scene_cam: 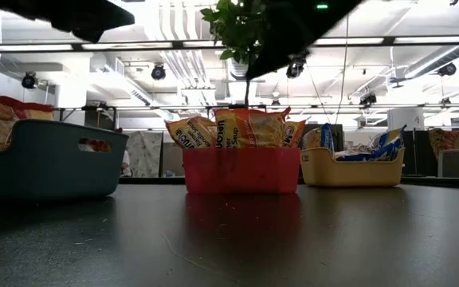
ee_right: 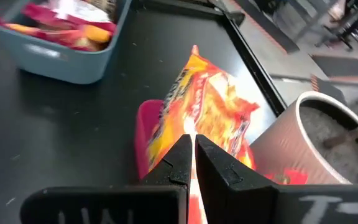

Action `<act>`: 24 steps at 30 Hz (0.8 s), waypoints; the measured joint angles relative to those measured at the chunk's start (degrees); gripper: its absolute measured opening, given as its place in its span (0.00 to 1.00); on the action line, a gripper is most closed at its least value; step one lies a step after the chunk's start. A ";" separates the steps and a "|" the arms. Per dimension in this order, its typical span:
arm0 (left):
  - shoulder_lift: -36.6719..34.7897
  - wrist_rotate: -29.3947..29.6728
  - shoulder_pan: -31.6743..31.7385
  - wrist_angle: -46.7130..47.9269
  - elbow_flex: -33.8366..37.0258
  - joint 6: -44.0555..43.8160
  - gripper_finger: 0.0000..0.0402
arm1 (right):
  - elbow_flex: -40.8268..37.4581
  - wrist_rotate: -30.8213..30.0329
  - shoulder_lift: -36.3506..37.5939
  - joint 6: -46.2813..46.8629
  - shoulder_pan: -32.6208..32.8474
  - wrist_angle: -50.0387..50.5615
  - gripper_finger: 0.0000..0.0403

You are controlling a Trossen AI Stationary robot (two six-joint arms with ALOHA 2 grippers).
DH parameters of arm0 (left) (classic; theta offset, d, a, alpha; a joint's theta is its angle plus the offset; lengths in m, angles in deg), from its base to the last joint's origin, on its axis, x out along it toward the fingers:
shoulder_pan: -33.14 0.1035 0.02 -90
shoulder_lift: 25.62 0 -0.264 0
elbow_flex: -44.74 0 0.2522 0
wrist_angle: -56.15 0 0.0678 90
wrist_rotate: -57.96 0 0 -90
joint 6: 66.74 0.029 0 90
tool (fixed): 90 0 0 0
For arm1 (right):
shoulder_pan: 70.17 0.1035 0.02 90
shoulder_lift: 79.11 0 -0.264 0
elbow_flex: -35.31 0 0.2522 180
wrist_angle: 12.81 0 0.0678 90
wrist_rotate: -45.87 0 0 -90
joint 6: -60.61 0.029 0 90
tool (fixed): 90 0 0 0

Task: Sort Maruchan noodles
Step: Return to Home Position

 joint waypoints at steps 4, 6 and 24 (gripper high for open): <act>-5.02 0.02 0.04 -4.97 4.88 -0.11 0.00 | -12.06 1.34 8.10 0.27 1.83 -9.75 0.03; -8.24 0.04 0.06 -8.61 7.59 0.26 0.00 | -17.52 1.47 12.16 0.54 2.18 -14.57 0.03; -31.62 6.38 1.04 -21.68 24.93 5.37 0.00 | -46.20 9.12 46.04 -2.25 -1.50 -32.24 0.03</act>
